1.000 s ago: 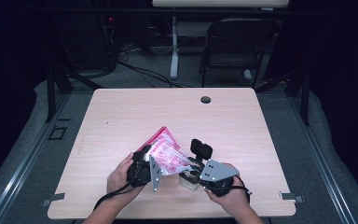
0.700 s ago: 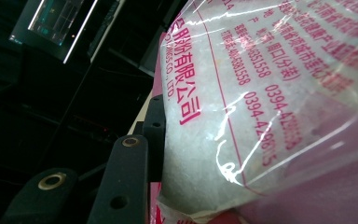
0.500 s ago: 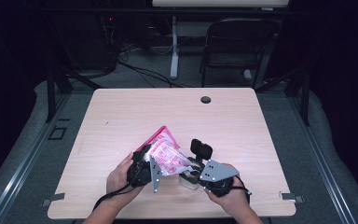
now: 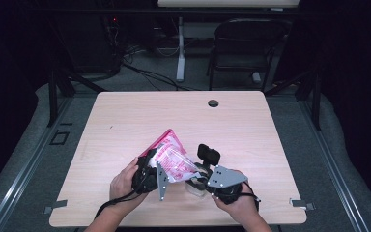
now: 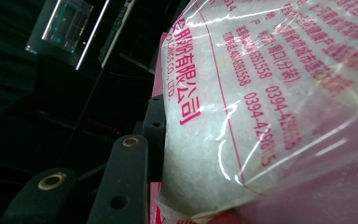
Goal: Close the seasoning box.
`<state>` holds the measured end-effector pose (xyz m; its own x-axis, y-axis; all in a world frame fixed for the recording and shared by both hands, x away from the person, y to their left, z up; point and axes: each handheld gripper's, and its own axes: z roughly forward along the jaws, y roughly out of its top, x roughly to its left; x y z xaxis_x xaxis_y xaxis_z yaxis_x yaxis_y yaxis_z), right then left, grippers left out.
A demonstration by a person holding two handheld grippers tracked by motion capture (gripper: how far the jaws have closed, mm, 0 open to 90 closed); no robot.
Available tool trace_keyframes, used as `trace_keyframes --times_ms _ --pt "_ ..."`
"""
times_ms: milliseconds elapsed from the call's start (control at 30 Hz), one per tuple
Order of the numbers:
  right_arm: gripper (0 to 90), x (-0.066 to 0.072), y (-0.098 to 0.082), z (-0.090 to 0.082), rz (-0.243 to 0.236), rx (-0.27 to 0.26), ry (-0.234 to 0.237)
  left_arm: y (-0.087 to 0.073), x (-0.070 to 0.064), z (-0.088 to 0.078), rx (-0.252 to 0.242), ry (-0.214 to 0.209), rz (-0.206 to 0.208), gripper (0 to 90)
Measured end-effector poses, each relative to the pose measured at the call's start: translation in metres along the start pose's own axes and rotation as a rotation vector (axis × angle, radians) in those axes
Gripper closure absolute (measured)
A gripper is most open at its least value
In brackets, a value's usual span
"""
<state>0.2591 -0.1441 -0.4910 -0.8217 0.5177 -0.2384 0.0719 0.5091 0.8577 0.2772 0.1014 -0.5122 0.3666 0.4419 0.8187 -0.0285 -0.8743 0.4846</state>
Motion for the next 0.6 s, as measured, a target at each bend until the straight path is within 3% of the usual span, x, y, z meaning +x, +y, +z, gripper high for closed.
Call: trace_keyframes --times_ms 600 --pt "90.0 -0.0005 -0.0035 0.0011 0.008 0.012 0.001 0.0043 -0.0005 -0.0030 -0.007 0.029 0.040 67.1"
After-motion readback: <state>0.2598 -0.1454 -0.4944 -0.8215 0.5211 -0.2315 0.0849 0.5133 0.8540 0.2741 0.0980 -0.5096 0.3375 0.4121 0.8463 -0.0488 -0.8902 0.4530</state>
